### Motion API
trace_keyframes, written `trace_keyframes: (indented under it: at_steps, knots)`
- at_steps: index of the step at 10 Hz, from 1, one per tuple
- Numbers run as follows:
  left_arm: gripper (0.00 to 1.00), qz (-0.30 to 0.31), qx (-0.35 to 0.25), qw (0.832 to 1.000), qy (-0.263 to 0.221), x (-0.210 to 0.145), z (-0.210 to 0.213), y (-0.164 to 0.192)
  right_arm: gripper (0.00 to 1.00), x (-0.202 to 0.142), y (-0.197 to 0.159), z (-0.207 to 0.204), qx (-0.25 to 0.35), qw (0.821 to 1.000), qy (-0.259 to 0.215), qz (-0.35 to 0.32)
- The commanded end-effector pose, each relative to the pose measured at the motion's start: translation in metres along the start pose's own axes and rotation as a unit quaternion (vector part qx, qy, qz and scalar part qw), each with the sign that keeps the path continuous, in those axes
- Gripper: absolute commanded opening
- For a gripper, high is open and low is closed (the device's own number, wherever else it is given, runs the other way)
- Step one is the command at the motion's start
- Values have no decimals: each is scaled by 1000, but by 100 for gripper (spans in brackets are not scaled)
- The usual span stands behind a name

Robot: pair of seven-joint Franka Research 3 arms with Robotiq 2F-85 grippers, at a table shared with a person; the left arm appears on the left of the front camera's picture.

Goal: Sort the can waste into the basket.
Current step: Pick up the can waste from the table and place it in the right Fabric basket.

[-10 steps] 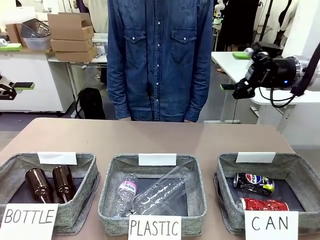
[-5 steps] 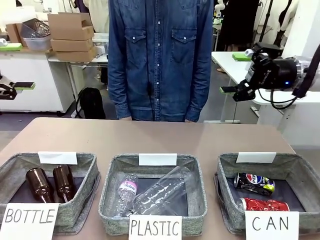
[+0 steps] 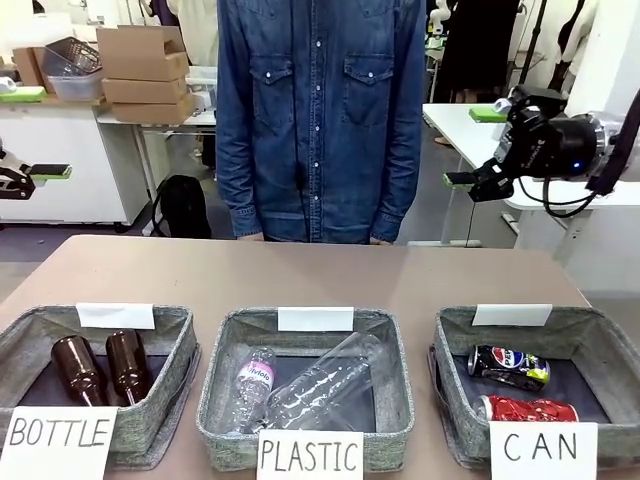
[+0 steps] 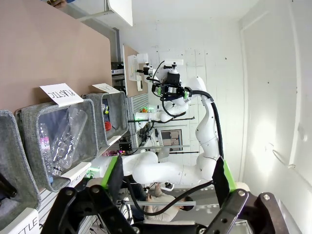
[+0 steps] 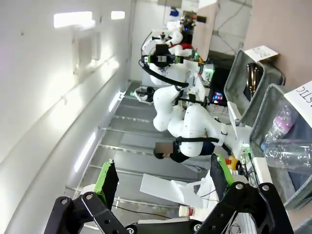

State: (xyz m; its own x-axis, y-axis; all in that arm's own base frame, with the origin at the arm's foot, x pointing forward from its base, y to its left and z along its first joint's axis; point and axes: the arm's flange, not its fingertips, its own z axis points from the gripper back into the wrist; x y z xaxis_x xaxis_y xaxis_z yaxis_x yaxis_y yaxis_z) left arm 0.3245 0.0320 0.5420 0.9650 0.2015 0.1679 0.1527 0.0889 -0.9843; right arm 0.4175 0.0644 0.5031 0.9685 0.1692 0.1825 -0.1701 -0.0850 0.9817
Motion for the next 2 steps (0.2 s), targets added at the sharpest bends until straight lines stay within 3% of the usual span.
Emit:
trace_keyframes:
  at_steps: [1,2]
  knots:
    - [96,7,1,1000,-2,-3,1,-4,100,2,0,0,-3,1000,8,11]
    - [96,7,1,1000,-2,-3,1,-4,100,2,0,0,-3,1000,8,11]
